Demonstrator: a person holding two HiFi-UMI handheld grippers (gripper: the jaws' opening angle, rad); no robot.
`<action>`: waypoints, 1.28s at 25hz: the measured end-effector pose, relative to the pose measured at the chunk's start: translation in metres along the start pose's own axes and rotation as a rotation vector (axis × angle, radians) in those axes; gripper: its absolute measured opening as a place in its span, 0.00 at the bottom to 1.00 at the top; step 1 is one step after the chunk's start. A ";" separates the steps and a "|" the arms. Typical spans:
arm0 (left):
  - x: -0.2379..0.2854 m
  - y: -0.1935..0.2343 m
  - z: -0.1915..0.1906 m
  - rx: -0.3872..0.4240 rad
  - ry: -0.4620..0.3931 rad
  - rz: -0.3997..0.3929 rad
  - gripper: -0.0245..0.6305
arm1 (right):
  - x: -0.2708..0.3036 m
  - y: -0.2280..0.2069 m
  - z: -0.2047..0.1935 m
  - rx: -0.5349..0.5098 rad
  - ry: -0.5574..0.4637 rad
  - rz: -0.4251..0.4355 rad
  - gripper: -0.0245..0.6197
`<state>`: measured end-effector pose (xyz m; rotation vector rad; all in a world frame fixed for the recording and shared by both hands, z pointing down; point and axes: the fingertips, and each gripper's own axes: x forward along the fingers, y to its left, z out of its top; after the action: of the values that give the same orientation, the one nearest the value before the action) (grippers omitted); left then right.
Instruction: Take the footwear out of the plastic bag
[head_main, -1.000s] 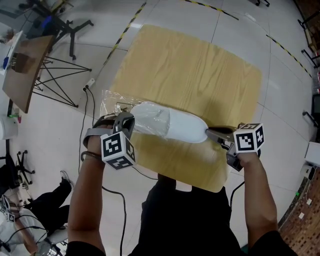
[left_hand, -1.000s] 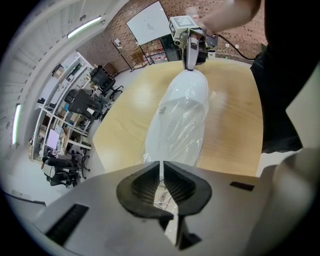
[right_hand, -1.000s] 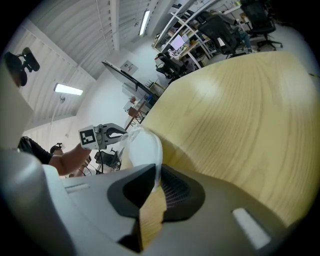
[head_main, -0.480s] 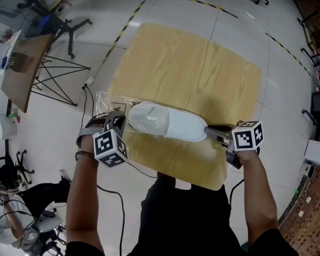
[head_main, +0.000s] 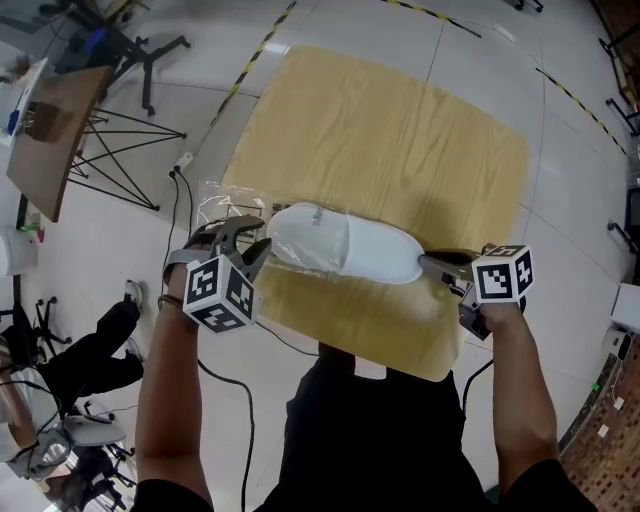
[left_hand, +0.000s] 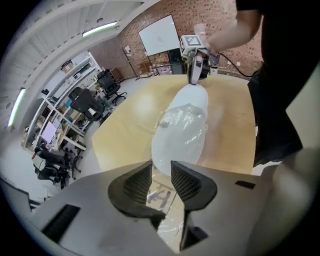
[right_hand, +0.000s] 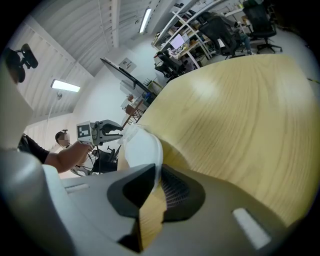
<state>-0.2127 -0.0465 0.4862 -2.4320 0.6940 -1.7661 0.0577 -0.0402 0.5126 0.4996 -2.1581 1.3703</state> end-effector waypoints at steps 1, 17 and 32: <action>0.005 -0.007 0.009 0.023 -0.016 -0.024 0.24 | 0.000 0.000 0.000 0.000 0.000 0.000 0.10; 0.044 -0.026 0.013 0.118 0.100 -0.150 0.07 | -0.001 -0.003 -0.003 0.011 -0.016 0.007 0.10; 0.033 -0.015 -0.026 0.157 0.207 -0.111 0.06 | -0.007 -0.008 -0.001 0.013 -0.014 -0.013 0.10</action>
<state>-0.2239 -0.0400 0.5287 -2.2489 0.4217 -2.0500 0.0680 -0.0427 0.5148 0.5291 -2.1544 1.3790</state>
